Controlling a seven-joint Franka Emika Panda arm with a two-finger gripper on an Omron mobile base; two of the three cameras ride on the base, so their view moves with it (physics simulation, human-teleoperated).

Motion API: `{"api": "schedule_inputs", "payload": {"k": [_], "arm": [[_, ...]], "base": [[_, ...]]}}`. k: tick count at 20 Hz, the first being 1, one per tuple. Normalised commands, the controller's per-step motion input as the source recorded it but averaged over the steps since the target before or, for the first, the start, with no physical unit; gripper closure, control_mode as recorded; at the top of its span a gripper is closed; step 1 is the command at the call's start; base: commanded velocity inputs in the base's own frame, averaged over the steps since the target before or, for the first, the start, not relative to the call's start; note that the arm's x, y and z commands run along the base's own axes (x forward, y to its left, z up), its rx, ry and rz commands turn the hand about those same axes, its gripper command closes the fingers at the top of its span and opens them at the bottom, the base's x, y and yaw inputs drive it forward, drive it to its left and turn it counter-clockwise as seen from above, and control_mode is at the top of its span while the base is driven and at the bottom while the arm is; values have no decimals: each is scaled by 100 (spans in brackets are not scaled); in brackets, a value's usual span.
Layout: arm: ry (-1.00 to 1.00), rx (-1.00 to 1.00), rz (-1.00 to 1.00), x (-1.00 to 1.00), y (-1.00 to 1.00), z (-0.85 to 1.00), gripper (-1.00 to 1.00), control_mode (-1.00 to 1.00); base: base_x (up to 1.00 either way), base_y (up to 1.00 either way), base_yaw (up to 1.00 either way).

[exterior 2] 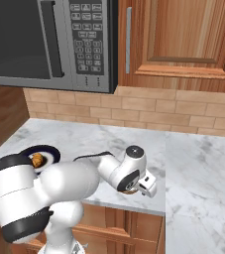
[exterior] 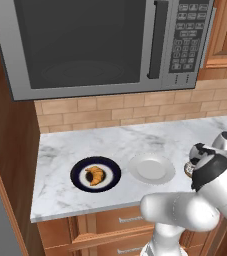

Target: Place the pastries on the plates.

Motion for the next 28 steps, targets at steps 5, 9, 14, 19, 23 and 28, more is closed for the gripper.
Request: {"api": "schedule_inputs", "payload": {"k": [5,9,14,19,23,28], "arm": [[0,0,0,8,0,-4,-100,-100],[0,0,0,2,0,-9,-100,-100],[0,0,0,0,0,-13,-100,-100],[0,0,0,0,0,-13,-100,-100],[0,0,0,0,0,-8,-100,-100],[0,0,0,0,0,-8,100,-100]], "base": [[0,0,0],[0,0,0],[0,0,0],[0,0,0],[0,0,0],[0,0,0]]}}
